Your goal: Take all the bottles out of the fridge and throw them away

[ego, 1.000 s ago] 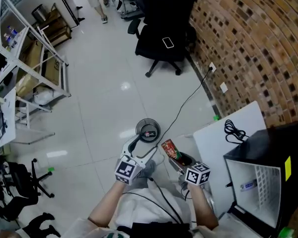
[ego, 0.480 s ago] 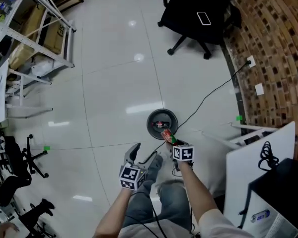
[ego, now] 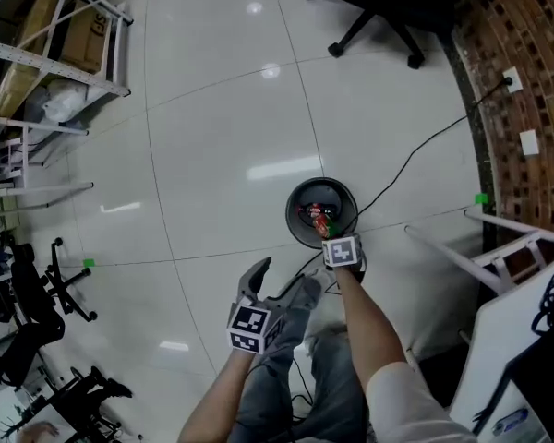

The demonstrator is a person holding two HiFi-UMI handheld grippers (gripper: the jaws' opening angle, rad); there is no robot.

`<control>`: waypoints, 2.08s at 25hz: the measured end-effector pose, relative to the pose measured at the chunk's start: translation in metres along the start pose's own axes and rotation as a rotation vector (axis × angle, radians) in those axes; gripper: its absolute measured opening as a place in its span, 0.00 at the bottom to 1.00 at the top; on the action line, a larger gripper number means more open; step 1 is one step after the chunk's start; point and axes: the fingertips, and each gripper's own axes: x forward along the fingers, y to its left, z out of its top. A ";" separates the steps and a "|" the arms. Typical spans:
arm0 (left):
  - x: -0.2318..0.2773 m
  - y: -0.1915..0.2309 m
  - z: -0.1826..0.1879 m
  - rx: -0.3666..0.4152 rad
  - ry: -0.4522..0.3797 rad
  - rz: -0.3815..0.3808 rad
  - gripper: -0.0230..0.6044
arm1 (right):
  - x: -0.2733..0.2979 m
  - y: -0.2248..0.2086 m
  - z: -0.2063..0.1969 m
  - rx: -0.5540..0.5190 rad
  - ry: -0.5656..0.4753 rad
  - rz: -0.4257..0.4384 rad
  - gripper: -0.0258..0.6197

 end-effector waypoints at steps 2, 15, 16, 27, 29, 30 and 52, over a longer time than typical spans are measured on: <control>0.002 0.004 -0.008 -0.003 0.016 0.009 0.56 | 0.007 0.004 0.000 0.018 -0.033 0.016 0.45; 0.014 -0.056 0.007 0.068 0.096 -0.123 0.56 | -0.105 0.051 -0.066 0.169 -0.185 0.229 0.45; 0.012 -0.066 0.016 0.083 0.095 -0.144 0.56 | -0.132 0.054 -0.062 0.196 -0.232 0.240 0.45; -0.058 -0.263 0.177 0.352 -0.033 -0.499 0.56 | -0.492 0.000 -0.032 0.509 -0.854 0.048 0.45; -0.075 -0.316 0.199 0.441 -0.059 -0.608 0.56 | -0.557 -0.017 -0.047 0.526 -0.970 -0.032 0.45; -0.085 -0.341 0.205 0.482 -0.071 -0.657 0.56 | -0.587 -0.023 -0.059 0.526 -1.017 -0.076 0.45; -0.319 -0.705 0.247 0.703 -0.422 -1.338 0.54 | -0.996 -0.012 -0.400 0.720 -1.529 -1.119 0.45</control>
